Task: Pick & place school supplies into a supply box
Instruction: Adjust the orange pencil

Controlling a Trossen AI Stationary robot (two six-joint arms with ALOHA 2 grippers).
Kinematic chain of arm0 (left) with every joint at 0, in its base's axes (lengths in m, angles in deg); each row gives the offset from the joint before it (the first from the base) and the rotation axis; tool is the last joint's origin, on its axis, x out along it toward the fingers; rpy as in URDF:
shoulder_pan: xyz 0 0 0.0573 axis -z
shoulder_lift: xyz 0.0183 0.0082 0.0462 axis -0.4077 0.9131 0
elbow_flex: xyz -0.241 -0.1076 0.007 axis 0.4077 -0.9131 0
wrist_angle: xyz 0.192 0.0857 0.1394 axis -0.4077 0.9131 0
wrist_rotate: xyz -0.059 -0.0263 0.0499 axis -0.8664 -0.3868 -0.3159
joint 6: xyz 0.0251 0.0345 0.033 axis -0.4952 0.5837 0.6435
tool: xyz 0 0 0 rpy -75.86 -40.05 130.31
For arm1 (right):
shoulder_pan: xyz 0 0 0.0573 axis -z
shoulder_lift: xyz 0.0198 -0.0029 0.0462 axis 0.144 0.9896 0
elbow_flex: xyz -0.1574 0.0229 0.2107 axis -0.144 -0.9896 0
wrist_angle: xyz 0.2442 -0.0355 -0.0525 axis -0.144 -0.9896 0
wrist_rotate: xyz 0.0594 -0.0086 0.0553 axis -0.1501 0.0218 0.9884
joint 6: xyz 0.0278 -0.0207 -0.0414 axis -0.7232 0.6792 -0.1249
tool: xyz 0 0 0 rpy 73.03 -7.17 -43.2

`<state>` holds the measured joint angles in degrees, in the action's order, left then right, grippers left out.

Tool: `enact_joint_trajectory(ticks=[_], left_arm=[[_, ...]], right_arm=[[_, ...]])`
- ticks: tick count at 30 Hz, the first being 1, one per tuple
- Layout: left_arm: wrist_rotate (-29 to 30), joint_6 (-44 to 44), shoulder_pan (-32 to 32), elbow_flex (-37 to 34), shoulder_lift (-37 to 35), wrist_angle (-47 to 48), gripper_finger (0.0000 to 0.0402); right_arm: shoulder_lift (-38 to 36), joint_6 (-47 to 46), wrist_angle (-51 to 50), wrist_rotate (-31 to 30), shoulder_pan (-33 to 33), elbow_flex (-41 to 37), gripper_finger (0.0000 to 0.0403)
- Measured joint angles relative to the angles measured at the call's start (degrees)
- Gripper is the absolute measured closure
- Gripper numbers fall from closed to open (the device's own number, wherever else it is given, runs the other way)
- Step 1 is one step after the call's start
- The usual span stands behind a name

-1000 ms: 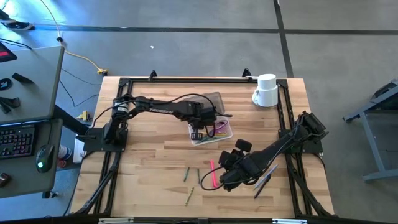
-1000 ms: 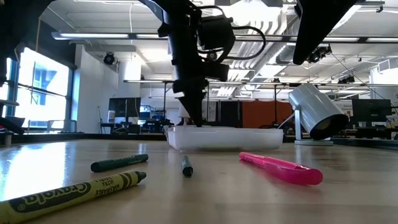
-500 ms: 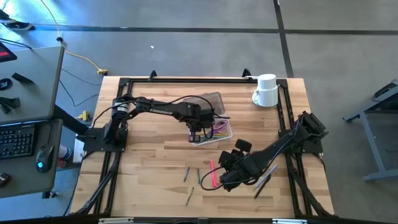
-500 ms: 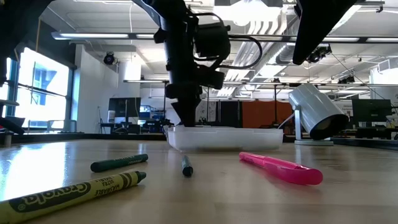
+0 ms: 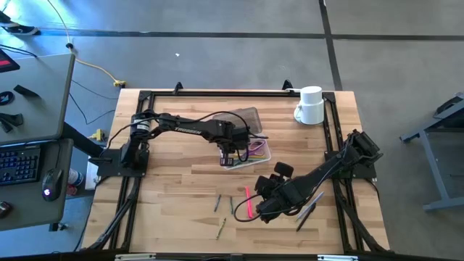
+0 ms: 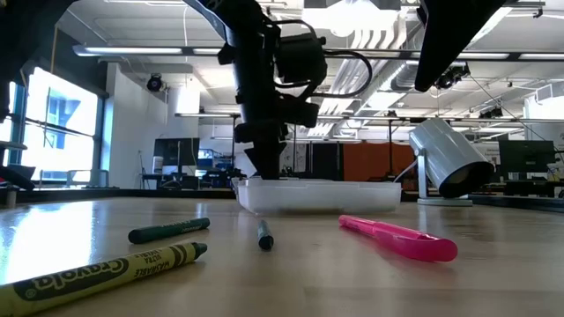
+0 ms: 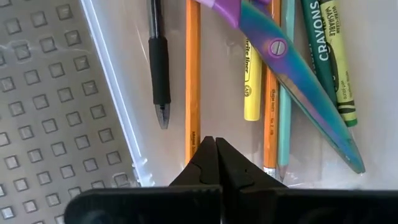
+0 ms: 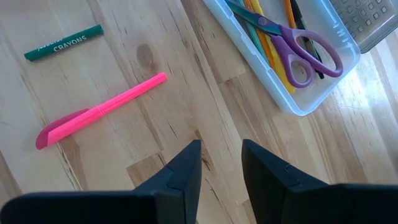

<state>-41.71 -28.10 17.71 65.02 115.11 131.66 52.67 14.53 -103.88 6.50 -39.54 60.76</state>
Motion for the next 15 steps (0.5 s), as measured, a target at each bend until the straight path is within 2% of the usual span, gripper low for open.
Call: enact_joint_trajectory(ticks=[5, 10, 15], left_arm=[[3.5, -0.2, 0.0, 0.0, 0.0, 1.8, 0.0378], [7.2, -2.5, 0.0, 0.0, -0.5, 6.4, 0.0388], [7.5, -5.4, 0.0, 0.0, -1.0, 10.0, 0.0382]], right_arm=[[0.0, 0.0, 0.0, 0.0, 0.0, 0.0, 0.0304], [0.0, 0.0, 0.0, 0.0, 0.0, 0.0, 0.0304], [0.0, 0.0, 0.0, 0.0, 0.0, 0.0, 0.0304]])
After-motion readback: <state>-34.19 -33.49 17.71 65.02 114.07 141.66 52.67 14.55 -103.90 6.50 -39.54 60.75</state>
